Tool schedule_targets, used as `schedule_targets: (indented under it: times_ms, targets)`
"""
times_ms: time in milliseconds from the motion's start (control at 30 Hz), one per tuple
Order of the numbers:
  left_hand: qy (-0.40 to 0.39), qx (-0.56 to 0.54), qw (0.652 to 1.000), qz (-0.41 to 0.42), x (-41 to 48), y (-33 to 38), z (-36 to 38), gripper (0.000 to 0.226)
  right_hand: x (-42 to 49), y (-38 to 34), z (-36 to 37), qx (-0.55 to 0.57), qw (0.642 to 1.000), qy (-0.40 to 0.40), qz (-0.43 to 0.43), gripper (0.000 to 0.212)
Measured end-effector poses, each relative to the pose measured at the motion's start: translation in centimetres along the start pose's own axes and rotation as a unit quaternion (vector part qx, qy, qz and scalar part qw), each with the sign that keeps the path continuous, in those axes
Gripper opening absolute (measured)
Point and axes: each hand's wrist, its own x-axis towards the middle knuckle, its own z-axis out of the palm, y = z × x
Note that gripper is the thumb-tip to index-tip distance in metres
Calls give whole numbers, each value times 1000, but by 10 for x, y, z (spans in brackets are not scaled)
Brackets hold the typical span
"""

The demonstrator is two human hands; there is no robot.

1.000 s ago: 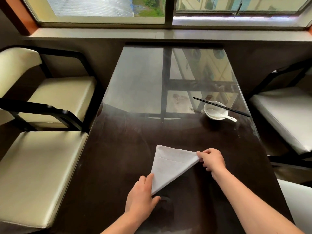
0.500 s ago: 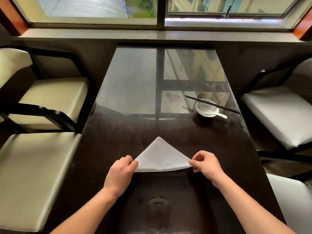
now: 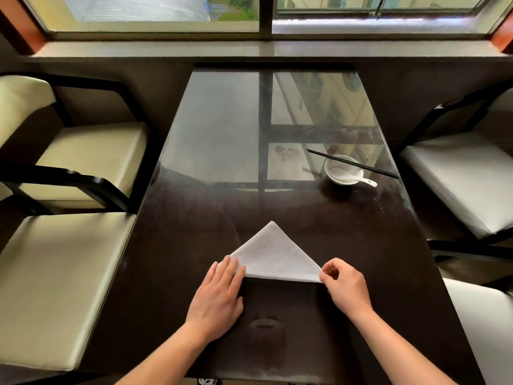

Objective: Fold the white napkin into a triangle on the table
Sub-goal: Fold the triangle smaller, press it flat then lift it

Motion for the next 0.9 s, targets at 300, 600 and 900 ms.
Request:
schedule_targets:
  times_ms: [300,600,900]
  targets:
    - [-30,16,999,10,-7,16,11,80,-11,6,9,-54,995,54,-60,5]
    - [-62,8,998,8,-8,19,21,80,-55,-24,52,-266,887,32,-377,55]
    - [-57,3,998,9,-11,12,31,80,-58,-31,87,-315,871,-122,-357,86]
